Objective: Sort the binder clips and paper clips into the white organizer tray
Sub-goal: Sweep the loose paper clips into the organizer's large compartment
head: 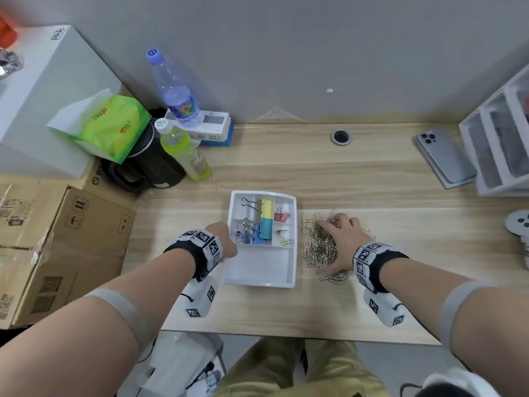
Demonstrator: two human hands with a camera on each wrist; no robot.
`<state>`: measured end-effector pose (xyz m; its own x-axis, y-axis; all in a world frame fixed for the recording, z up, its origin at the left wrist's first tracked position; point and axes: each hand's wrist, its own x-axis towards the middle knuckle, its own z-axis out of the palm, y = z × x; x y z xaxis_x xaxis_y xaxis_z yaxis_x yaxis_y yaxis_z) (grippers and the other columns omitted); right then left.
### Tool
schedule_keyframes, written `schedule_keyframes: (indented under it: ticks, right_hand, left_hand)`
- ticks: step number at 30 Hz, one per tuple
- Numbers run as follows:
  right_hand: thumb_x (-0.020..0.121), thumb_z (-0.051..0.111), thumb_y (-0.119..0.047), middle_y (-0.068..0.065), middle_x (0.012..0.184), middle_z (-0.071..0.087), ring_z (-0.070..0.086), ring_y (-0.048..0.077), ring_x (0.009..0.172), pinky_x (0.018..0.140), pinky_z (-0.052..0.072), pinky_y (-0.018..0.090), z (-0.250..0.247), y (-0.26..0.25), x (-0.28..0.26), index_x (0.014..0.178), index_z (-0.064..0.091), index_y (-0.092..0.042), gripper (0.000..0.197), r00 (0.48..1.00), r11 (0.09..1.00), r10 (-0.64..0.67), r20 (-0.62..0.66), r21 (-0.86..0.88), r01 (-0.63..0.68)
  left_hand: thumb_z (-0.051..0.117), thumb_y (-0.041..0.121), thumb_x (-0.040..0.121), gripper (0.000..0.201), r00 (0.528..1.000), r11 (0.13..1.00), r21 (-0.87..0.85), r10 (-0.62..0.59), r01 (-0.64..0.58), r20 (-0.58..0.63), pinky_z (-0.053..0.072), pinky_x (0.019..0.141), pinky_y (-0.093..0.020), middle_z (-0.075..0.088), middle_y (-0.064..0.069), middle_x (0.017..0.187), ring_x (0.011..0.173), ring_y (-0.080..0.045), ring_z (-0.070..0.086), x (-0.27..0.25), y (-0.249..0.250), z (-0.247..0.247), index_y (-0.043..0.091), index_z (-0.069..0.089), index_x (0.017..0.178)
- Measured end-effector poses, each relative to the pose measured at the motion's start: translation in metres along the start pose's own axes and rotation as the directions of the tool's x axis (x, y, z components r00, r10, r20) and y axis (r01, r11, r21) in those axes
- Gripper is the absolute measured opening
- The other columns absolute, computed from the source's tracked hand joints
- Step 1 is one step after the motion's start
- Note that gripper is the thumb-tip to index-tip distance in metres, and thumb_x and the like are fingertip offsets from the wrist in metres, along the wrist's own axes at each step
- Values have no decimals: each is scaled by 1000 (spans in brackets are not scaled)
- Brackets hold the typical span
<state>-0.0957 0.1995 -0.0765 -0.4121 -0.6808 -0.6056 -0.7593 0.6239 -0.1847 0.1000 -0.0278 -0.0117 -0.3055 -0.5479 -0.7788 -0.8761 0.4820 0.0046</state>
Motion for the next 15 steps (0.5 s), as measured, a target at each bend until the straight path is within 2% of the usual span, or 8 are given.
schedule_keyframes:
  ticks: [4, 8, 10, 13, 15]
  right_hand:
    - [56, 87, -48, -1, 140, 26, 25, 24, 130, 96, 48, 42, 6, 2, 3, 143, 29, -45, 104, 998, 993, -42, -49, 111, 47]
    - [70, 78, -38, -1, 133, 33, 30, 23, 125, 91, 48, 37, 7, 7, 5, 133, 43, -44, 72, 993, 986, -78, -89, 143, 91]
    - [68, 76, -44, -2, 133, 32, 30, 23, 126, 91, 49, 38, 7, 8, 4, 134, 40, -44, 75, 993, 985, -87, -86, 139, 98]
    - [56, 76, -60, -1, 138, 27, 26, 22, 129, 96, 48, 41, 9, 6, 1, 142, 28, -45, 100, 995, 989, -87, -50, 118, 92]
    - [58, 78, -60, 0, 140, 26, 25, 25, 130, 97, 48, 43, 10, 3, 0, 143, 28, -45, 100, 996, 991, -74, -54, 107, 79]
  left_hand:
    - [54, 4, 75, 12, 1000, 999, -45, 1, 0, 11, 38, 43, -19, 57, -8, 51, 42, -20, 51, -3, 13, 1, 6, 52, 64]
    - [54, 4, 72, 12, 1000, 996, -84, -5, 6, 19, 36, 43, -18, 53, -7, 45, 36, -18, 46, -4, 21, 5, 7, 48, 62]
    - [54, 3, 72, 12, 1000, 995, -102, -4, 6, 20, 36, 44, -18, 52, -7, 46, 37, -18, 46, -5, 24, 6, 7, 47, 63]
    - [54, 3, 72, 13, 1000, 992, -124, -6, 8, 21, 37, 46, -20, 52, -8, 49, 39, -19, 47, -5, 27, 6, 8, 45, 64]
    - [55, 3, 73, 14, 1000, 991, -135, -7, 9, 19, 37, 46, -20, 53, -8, 50, 40, -19, 49, -5, 27, 6, 8, 45, 65]
